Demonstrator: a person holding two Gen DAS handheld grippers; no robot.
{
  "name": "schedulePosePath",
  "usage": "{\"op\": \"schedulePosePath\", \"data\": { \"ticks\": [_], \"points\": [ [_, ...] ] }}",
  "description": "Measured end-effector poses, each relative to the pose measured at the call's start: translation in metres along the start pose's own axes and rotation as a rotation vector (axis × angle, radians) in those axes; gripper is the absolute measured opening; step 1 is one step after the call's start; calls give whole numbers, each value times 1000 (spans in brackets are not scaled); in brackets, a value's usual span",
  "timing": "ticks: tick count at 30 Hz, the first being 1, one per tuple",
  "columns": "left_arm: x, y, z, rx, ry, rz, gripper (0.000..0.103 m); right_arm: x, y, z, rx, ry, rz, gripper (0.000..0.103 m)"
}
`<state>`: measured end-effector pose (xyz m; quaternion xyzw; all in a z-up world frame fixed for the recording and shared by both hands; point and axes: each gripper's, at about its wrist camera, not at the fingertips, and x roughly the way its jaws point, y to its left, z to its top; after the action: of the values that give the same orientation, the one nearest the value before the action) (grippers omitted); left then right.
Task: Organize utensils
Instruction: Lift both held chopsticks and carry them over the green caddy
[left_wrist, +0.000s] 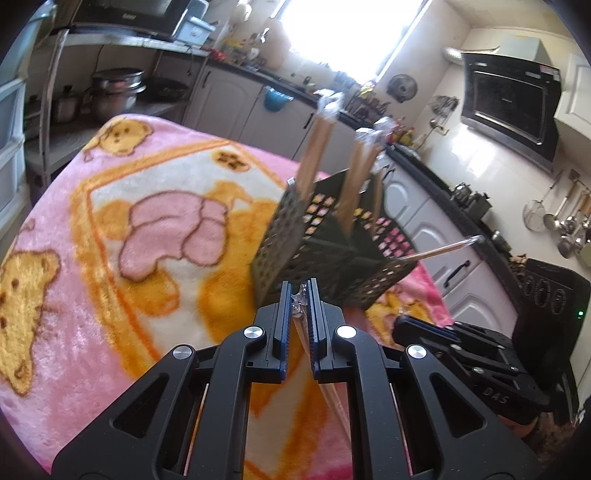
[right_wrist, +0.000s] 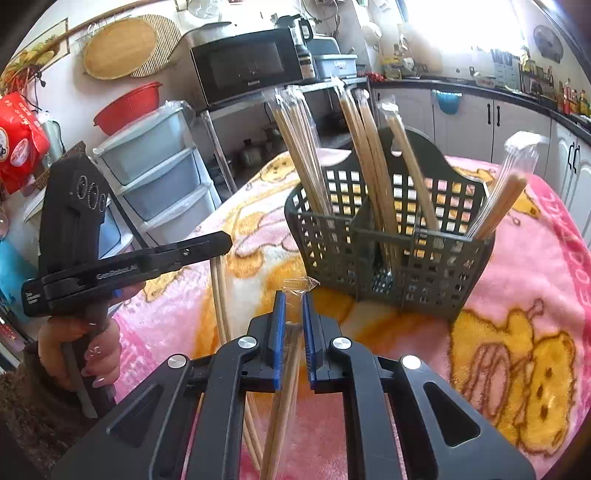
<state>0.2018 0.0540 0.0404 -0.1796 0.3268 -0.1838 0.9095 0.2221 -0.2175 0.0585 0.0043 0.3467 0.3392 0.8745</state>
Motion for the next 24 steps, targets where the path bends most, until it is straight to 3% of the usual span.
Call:
{"op": "schedulePosePath", "data": {
  "ticks": [24],
  "points": [
    [-28, -53, 26, 91, -91, -128, 4, -53, 1, 17, -29, -178, -27, 9]
  ]
}}
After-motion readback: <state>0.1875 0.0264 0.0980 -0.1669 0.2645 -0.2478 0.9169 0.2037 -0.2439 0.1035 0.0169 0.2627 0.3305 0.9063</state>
